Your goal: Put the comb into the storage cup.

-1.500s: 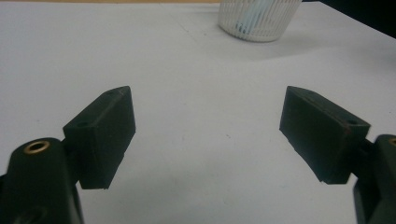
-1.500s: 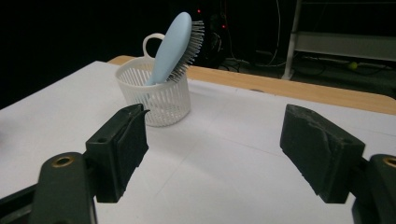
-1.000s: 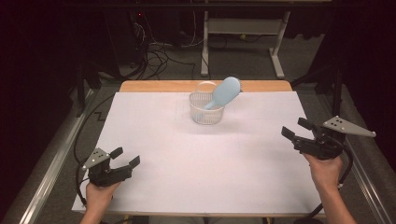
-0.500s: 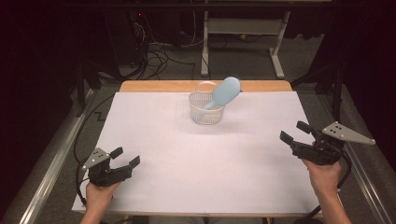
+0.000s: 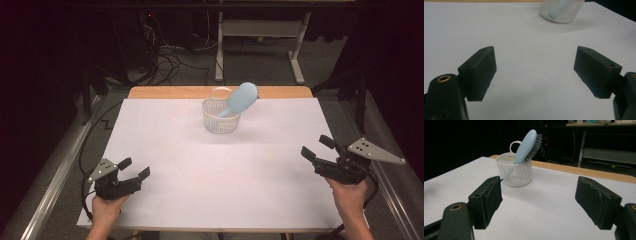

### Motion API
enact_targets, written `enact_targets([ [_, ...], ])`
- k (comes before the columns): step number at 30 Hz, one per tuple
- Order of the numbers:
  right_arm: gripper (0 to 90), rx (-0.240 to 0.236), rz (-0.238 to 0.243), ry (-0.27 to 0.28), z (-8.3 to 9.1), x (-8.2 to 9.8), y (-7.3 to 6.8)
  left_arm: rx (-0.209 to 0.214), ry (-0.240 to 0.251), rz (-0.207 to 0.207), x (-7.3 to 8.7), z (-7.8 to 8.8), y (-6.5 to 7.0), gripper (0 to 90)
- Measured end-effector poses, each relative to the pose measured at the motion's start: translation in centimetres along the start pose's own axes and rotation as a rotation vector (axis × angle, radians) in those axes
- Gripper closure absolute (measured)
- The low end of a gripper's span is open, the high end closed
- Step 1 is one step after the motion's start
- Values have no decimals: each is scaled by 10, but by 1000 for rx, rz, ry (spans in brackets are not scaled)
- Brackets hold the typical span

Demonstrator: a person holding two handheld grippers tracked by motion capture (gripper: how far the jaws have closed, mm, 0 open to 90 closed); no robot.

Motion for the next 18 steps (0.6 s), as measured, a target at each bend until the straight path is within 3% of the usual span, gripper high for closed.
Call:
enact_targets([
  [18,215,3,-10,6,7,15,-3,1,1,0,0,0,0,178],
])
Point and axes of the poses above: each handheld gripper's, and its own axes: z roughly backward along the jaws, x roughly out of its underside, y roughly to its right, the point moved 7 cm from there along -z, roughly forward along the jaws, and after that the axes turned 1 degree about -z, right-handed, at the moved point
